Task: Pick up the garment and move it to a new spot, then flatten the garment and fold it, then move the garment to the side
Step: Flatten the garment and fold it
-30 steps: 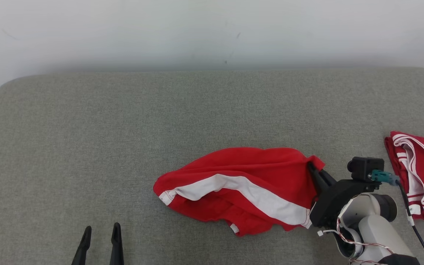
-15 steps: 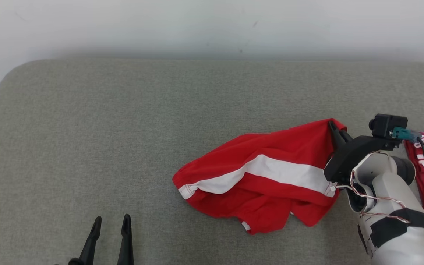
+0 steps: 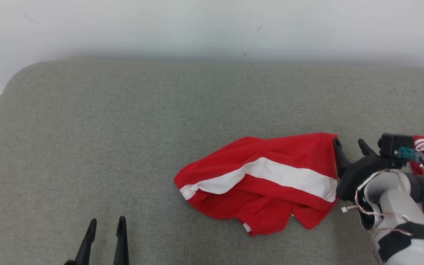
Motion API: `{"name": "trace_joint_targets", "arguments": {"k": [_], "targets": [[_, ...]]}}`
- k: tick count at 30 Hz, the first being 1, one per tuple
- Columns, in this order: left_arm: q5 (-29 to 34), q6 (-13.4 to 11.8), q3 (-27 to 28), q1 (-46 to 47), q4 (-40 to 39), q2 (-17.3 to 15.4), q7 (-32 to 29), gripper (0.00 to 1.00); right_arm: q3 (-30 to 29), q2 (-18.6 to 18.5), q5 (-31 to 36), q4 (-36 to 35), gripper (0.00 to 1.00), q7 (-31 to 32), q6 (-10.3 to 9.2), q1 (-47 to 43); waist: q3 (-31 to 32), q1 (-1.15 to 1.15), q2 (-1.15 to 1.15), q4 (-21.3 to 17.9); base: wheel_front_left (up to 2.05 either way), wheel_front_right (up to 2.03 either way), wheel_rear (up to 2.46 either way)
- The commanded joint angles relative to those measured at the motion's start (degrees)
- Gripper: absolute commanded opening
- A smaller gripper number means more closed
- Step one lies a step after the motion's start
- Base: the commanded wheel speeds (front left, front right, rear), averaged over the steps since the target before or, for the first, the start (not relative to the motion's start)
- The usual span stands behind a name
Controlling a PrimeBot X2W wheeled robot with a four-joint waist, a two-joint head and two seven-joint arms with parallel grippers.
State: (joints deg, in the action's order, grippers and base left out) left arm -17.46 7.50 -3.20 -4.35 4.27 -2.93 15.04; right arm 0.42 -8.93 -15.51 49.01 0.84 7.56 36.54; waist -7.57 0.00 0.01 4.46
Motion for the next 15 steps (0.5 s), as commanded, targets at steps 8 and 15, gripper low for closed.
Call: {"name": "trace_joint_targets", "arguments": {"k": [8, 15], "targets": [[-0.1, -0.1, 1.4, -2.6, 1.0, 0.1, 0.2, 1.00, -4.7, 0.5, 5.2, -7.7, 1.00, -6.0, -0.14, -10.9, 4.7, 0.00, -0.01, -4.1, 0.00, 0.00, 0.00], [-0.6, -0.4, 1.7, -3.1, 2.1, 0.1, 0.2, 1.00, -7.4, 3.9, 10.9, -23.6, 1.00, -12.9, -0.14, -23.6, 6.5, 0.00, -0.01, -6.0, 0.00, 0.00, 0.00]]}}
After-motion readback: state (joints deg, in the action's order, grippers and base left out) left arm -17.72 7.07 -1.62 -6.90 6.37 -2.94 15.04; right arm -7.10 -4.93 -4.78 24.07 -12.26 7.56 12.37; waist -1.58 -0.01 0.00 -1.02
